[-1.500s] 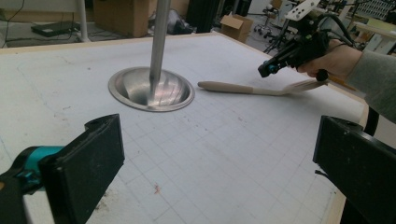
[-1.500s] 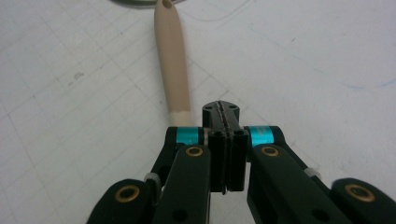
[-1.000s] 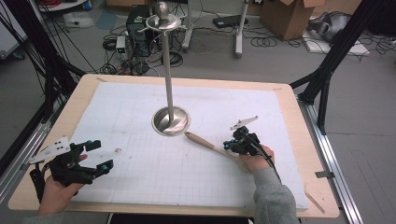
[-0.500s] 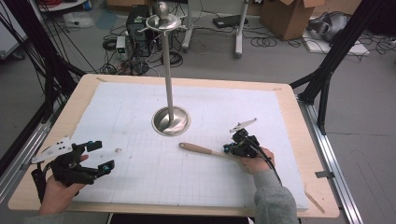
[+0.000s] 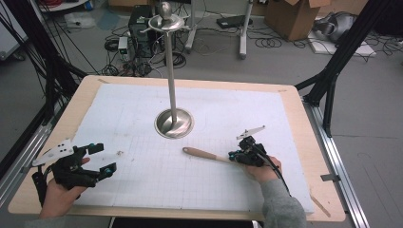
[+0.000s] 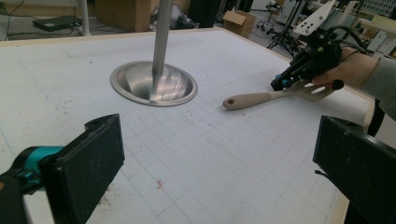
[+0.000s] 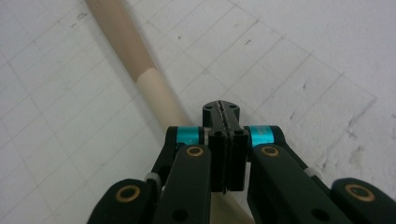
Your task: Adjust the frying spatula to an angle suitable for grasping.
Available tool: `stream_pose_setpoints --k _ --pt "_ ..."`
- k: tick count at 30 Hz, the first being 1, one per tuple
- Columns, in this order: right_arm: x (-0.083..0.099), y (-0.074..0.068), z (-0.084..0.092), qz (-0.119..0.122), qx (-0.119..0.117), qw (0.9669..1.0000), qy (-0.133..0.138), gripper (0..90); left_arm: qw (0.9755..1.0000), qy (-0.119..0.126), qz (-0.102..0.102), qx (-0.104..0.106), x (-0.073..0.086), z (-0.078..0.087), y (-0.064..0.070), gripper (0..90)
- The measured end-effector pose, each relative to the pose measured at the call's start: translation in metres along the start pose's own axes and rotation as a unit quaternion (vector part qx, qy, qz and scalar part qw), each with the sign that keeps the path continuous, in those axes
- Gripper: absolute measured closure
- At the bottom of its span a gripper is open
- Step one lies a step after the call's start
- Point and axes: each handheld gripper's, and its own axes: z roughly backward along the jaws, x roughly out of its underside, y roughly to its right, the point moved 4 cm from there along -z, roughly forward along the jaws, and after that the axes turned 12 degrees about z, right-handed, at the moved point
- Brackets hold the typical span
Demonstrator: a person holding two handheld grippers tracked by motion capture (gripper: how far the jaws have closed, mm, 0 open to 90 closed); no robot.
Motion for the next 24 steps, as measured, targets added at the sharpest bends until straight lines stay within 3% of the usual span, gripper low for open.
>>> stream_pose_setpoints --k 8,20,24 --pt "0.011 -0.007 0.006 -0.01 0.0 0.9999 0.012 90.0 1.0 -0.002 -0.001 0.001 0.0 -0.001 0.001 2.4" --pt "0.035 -0.018 0.023 0.0 0.006 0.9997 0.025 90.0 1.0 -0.003 -0.002 0.002 0.0 -0.003 0.001 2.4" --pt "0.035 -0.019 0.024 0.003 0.008 0.9997 0.024 90.0 1.0 -0.004 -0.003 0.003 -0.001 -0.004 0.001 2.4"
